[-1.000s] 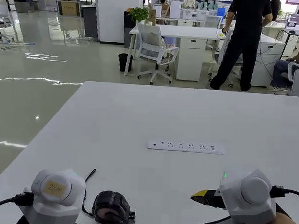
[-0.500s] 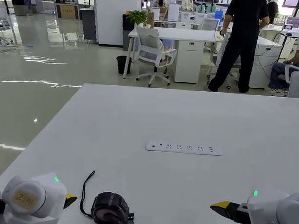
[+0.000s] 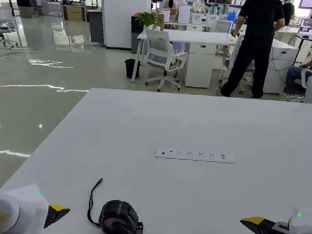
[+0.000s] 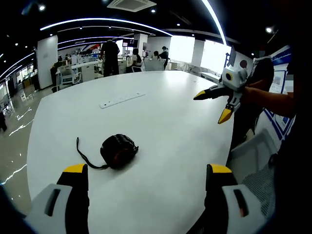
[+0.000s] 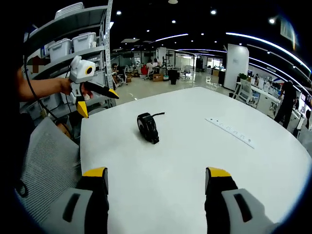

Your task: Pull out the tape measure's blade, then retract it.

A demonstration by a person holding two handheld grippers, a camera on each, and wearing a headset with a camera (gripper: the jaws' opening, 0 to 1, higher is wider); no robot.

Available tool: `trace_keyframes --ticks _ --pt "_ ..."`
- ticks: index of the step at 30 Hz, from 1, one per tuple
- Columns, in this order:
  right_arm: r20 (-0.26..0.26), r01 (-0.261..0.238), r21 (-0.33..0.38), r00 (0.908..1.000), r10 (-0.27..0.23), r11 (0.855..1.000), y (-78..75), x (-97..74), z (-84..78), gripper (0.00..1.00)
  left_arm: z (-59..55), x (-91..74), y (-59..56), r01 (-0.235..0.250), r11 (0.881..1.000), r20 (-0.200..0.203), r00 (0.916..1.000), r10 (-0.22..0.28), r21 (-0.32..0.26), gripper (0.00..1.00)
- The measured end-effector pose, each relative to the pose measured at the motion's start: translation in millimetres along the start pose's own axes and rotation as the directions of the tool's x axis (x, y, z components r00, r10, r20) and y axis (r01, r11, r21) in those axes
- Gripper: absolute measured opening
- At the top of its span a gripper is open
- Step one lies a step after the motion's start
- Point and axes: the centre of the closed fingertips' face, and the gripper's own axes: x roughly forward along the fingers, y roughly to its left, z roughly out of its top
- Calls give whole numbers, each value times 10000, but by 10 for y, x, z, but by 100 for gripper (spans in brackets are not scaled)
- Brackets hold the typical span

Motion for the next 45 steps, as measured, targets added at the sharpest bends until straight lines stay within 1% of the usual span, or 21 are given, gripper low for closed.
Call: trace_keyframes --ticks 4,7,8,11,15,19,23,26,29,31,38,45 --pt "61 74 74 10000 -74 9999 15 -65 -28 87 6 -6 -53 88 9999 105 9999 -89 79 99" --pt "124 138 149 9998 -140 9998 23 -106 -58 89 -21 1 -64 124 9999 125 9998 -125 60 99" --pt "189 145 212 9997 -149 9997 28 -114 -60 89 -18 -5 -68 97 9999 210 9997 -99 55 99" --pt "177 195 258 9996 -199 9995 39 -129 -80 90 -28 -21 -74 129 9999 320 9994 -129 -4 99" --pt "239 307 368 9992 -316 9988 35 -157 -83 91 -86 -45 -73 81 9999 180 9998 -82 67 99" --pt "229 336 379 9991 -345 9987 31 -181 -103 92 -113 -79 -87 110 9999 191 9998 -112 110 99" --pt "265 303 453 9992 -316 9985 37 -193 -122 92 -129 -91 -66 50 9999 214 9998 -53 120 99" --pt "210 340 461 9992 -350 9984 22 -206 -159 92 -126 -82 -80 82 9999 269 9996 -86 147 99" --pt "148 397 366 9991 -403 9985 6 -218 -192 92 -159 -61 -79 97 9996 126 9999 -101 274 99" --pt "160 420 358 9990 -426 9985 0 -231 -201 92 -165 -49 -82 143 9995 122 9998 -146 276 99" --pt "103 489 497 9987 -495 9976 -23 -259 -256 92 -129 -25 -87 107 9992 245 9996 -117 377 99" --pt "-5 532 508 9986 -532 9973 -21 -267 -294 92 -98 -20 -60 7 9990 332 9994 -22 446 99"
